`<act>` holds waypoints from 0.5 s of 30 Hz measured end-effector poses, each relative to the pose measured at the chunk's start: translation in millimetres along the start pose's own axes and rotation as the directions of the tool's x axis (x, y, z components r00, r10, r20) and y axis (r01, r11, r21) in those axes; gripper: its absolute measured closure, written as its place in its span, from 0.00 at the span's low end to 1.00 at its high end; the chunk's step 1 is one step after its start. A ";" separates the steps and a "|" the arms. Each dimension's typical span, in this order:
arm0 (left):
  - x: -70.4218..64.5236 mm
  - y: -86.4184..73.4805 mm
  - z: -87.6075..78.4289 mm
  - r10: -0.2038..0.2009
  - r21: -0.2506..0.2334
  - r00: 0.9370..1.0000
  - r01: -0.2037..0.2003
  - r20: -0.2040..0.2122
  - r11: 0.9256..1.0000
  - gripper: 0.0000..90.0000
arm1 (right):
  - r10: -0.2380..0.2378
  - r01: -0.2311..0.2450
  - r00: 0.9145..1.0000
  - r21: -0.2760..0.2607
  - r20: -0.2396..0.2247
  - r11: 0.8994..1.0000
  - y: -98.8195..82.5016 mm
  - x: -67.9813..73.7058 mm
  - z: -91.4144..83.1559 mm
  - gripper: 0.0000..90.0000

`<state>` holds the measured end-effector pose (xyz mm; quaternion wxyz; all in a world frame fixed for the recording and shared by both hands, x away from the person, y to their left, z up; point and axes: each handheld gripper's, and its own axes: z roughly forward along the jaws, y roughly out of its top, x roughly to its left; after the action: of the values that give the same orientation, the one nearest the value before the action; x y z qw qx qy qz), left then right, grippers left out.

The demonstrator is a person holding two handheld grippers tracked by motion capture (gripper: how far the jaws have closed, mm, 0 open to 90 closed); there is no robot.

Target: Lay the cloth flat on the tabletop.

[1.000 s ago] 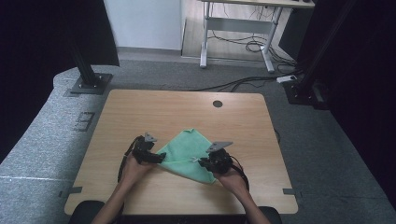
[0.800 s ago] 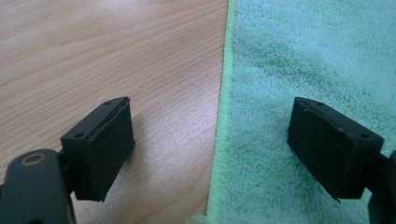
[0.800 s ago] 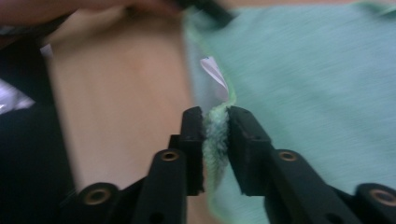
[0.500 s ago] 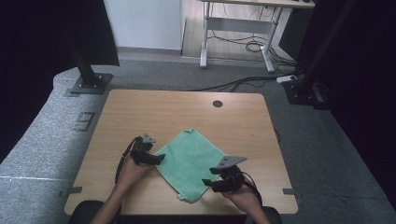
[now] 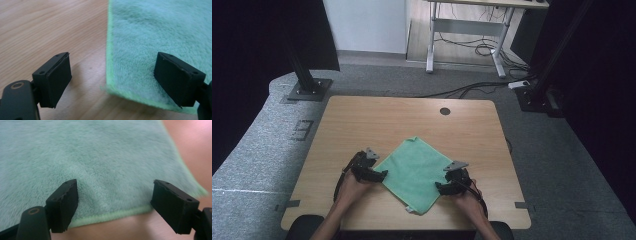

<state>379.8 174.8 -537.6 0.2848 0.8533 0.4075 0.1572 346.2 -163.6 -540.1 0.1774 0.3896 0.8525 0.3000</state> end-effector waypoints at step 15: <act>-24.6 5.0 -6.7 0.022 -0.049 0.997 -0.018 0.079 0.999 0.16 | 0.117 -0.116 0.992 -0.036 0.039 0.993 25.4 -60.2 19.3 0.30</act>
<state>364.3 155.3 -530.1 0.3196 0.8557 0.3836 0.1358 408.9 -189.7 -534.0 0.1837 0.4418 0.8192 0.3160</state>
